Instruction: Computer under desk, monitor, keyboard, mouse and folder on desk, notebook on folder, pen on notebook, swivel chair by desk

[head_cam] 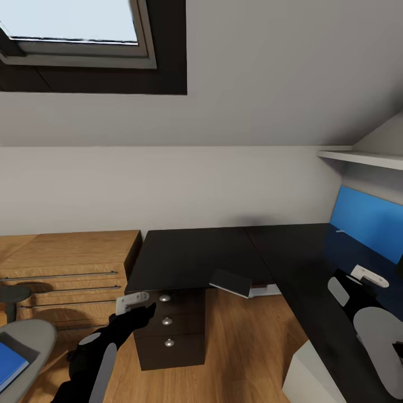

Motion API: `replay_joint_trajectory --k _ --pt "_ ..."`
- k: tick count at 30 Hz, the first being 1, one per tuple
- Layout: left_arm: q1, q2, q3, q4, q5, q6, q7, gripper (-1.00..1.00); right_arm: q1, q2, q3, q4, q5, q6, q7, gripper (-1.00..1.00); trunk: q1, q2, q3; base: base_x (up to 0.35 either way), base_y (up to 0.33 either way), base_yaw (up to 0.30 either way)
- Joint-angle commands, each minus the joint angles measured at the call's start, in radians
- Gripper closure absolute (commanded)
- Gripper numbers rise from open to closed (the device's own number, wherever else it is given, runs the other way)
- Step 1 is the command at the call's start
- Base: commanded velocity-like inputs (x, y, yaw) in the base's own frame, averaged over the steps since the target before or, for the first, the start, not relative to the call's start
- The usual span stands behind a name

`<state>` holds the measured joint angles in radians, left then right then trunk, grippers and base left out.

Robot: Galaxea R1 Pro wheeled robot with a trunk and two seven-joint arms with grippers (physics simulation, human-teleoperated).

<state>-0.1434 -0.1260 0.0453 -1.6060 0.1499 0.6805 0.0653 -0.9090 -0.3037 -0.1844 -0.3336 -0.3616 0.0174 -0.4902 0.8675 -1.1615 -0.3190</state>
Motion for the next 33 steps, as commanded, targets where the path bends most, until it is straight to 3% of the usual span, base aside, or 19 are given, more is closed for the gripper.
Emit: replay_joint_trajectory --k 1,7,12,25,33 --pt "-0.001 -0.001 0.001 -0.002 0.011 0.005 0.007 -1.0 0.0 0.0 0.001 -0.001 -0.008 0.001 -0.001 1.0 0.004 -0.008 -0.005 0.0 0.0 0.0" --pt "-0.001 -0.001 0.001 -0.002 0.011 0.005 0.007 -1.0 0.0 0.001 0.0 -0.001 -0.009 0.005 -0.003 1.0 0.027 -0.05 -0.023 0.0 0.0 0.0" --pt "-0.001 -0.001 0.001 -0.002 0.011 0.005 0.007 -1.0 -0.001 0.019 -0.001 -0.001 -0.01 0.007 -0.004 1.0 0.046 -0.085 -0.039 0.0 0.0 -0.012" --pt "-0.001 -0.001 0.001 -0.002 0.011 0.005 0.007 -1.0 -0.001 0.033 0.0 -0.001 -0.009 0.006 -0.004 1.0 0.096 -0.176 -0.076 0.0 0.0 -0.193" --pt "-0.001 -0.001 0.001 -0.002 0.011 0.005 0.008 -1.0 -0.001 0.038 0.0 0.0 -0.009 0.004 -0.004 1.0 0.127 -0.232 -0.101 0.0 0.0 -0.01"
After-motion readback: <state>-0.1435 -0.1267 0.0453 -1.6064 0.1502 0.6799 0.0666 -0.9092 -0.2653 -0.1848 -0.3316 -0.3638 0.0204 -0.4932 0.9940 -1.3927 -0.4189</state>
